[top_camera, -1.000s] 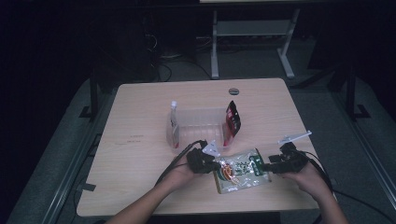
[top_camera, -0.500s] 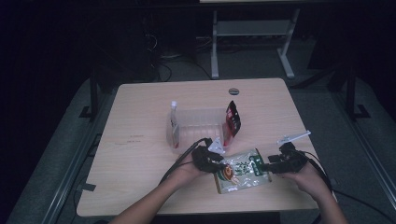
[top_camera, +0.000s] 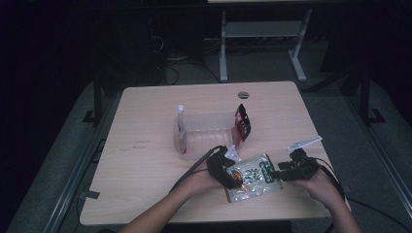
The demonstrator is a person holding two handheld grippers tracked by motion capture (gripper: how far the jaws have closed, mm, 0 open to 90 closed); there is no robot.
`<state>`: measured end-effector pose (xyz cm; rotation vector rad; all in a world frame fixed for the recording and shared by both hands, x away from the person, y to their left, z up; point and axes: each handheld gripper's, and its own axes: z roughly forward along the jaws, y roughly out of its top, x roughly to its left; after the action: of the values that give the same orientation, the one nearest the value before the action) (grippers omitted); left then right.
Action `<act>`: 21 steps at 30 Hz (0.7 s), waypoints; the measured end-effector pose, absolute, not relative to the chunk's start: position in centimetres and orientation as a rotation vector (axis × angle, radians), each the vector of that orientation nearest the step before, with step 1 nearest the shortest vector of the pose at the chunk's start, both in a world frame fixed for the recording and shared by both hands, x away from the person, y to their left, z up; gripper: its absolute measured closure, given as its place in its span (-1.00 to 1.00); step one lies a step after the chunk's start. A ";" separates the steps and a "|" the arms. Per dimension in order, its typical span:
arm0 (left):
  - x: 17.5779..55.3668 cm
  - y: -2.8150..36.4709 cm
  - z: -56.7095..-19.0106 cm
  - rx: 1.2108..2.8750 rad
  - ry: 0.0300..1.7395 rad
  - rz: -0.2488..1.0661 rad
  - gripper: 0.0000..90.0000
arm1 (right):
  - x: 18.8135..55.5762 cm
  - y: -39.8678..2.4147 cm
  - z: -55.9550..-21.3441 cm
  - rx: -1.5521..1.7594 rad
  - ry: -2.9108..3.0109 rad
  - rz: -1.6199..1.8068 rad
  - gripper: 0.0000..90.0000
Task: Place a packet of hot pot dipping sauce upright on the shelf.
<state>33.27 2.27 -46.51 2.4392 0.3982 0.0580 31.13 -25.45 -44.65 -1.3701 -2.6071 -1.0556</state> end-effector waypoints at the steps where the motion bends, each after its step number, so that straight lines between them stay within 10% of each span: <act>1: 33.2 2.2 -46.5 2.450 0.387 0.066 -0.61 | 31.1 -25.4 -44.6 -1.374 -2.603 -1.051 -0.17; 21: 31.4 1.9 -45.5 2.516 0.220 0.279 0.91 | 31.1 -25.6 -44.4 -1.360 -2.590 -1.079 -0.17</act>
<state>31.45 1.86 -45.49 2.5165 0.2198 0.2788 31.10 -25.58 -44.39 -1.3603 -2.5904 -1.0786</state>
